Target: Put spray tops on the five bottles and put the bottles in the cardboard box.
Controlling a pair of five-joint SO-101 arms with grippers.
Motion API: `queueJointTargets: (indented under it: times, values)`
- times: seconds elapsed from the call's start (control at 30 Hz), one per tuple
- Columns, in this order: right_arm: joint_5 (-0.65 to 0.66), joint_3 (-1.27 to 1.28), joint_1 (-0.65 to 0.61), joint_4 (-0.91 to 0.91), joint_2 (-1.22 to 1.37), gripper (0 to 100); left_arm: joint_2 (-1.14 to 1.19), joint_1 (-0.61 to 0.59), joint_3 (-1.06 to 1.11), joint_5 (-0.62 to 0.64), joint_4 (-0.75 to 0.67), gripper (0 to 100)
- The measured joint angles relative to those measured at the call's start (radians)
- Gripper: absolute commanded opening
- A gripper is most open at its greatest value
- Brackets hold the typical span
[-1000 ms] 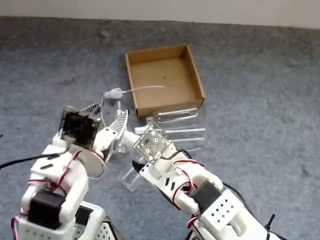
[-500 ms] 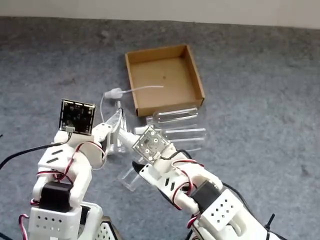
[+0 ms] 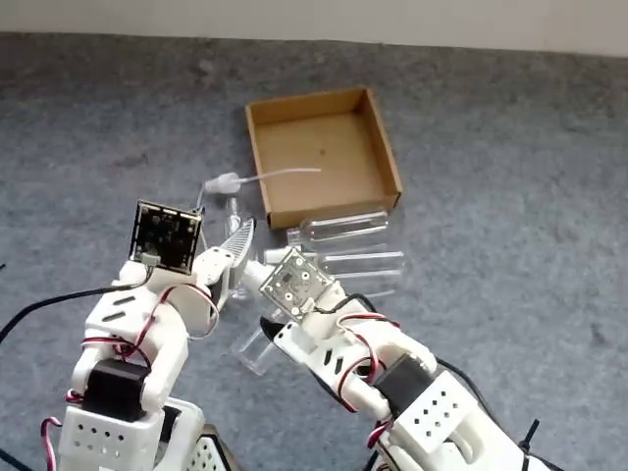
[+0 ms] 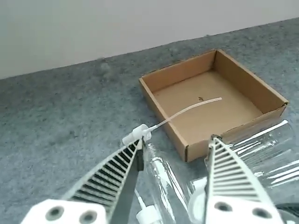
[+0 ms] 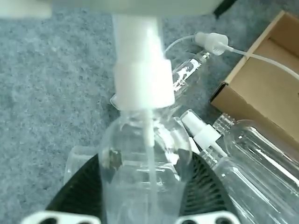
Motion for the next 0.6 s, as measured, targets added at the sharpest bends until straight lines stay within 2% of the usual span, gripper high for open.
queueJointTargets:
  times: [0.37,0.6]
  values:
    - [0.000,0.000,0.000,0.000,-0.002,0.4,-0.002,0.014,0.000,0.002,-0.002,18]
    - [0.000,-0.002,0.063,0.000,-0.002,0.4,0.011,-0.193,-0.120,-0.002,0.000,18]
